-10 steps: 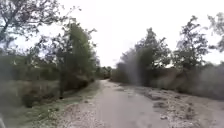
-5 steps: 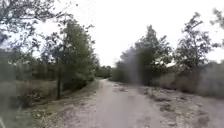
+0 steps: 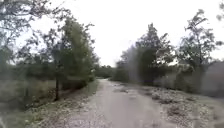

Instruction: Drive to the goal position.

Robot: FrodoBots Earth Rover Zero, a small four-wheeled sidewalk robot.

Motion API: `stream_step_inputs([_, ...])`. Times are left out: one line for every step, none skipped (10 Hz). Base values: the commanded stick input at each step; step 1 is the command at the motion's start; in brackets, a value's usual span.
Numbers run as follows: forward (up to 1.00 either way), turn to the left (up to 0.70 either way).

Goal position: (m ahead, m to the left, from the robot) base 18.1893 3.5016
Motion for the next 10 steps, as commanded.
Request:
stream_step_inputs([0.45, 0.00])
stream_step_inputs([0.45, 0.00])
stream_step_inputs([0.45, 0.00])
stream_step_inputs([0.45, 0.00])
stream_step_inputs([0.45, 0.00])
stream_step_inputs([0.45, 0.00])
stream_step_inputs([0.45, 0.00])
stream_step_inputs([0.45, 0.00])
stream_step_inputs([0.45, 0.00])
stream_step_inputs([0.45, 0.00])
